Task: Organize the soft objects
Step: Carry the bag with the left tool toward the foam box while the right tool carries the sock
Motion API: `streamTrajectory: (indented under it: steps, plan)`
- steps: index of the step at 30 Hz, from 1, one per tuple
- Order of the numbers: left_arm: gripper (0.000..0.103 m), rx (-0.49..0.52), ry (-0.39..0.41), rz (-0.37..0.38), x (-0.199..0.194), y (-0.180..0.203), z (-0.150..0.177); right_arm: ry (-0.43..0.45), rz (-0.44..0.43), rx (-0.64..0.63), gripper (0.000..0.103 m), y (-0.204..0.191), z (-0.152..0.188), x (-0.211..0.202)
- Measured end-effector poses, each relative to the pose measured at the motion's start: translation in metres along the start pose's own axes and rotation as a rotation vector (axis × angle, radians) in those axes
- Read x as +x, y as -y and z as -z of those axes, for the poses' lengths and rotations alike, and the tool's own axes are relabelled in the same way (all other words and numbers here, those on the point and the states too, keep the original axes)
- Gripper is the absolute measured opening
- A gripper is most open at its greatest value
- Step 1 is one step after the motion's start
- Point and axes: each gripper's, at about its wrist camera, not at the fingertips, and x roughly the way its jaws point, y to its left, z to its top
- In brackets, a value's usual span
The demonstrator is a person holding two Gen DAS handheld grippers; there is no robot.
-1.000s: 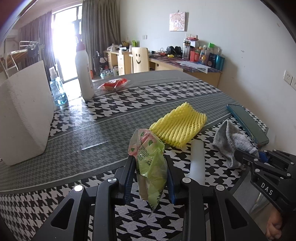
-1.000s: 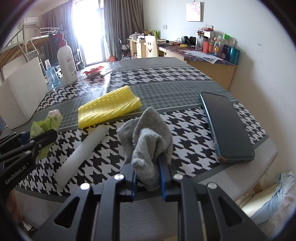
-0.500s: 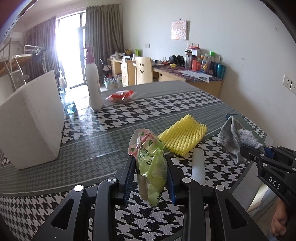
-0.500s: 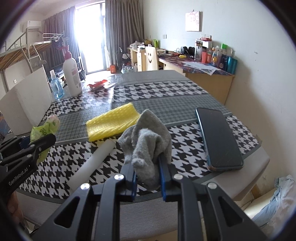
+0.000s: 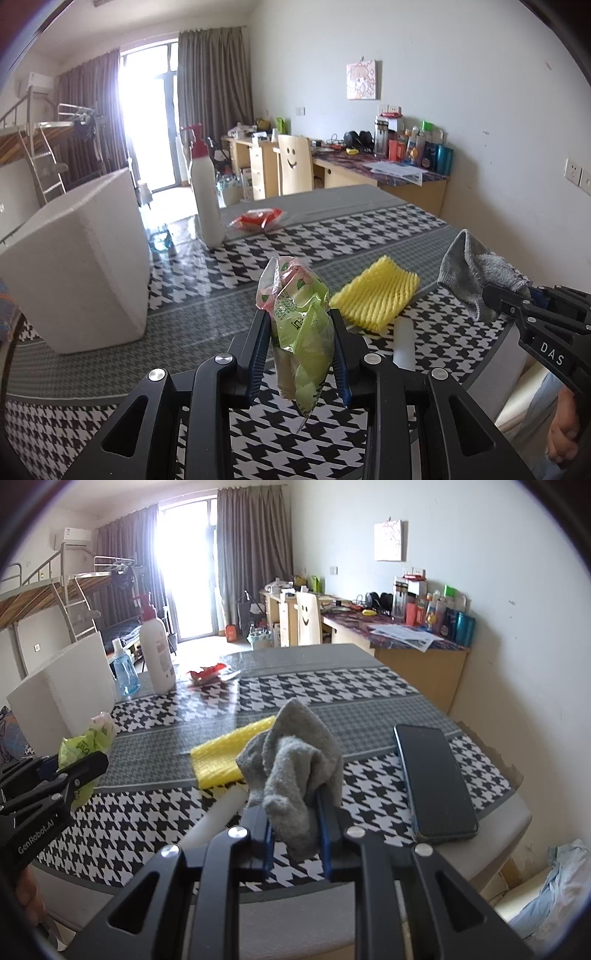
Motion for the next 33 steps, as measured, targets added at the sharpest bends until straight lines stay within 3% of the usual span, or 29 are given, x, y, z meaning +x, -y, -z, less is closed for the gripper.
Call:
streamTrajectory:
  steps: [20,33]
  plan:
    - [0.033,-0.005,0.136,-0.052,-0.035,-0.029,-0.023,0.117,-0.076,-0.033,0.024,-0.028,-0.037,-0.016]
    - [0.033,-0.022,0.217,-0.139,-0.06,-0.056,-0.039,0.169,-0.158,-0.074,0.024,-0.051,-0.058,-0.021]
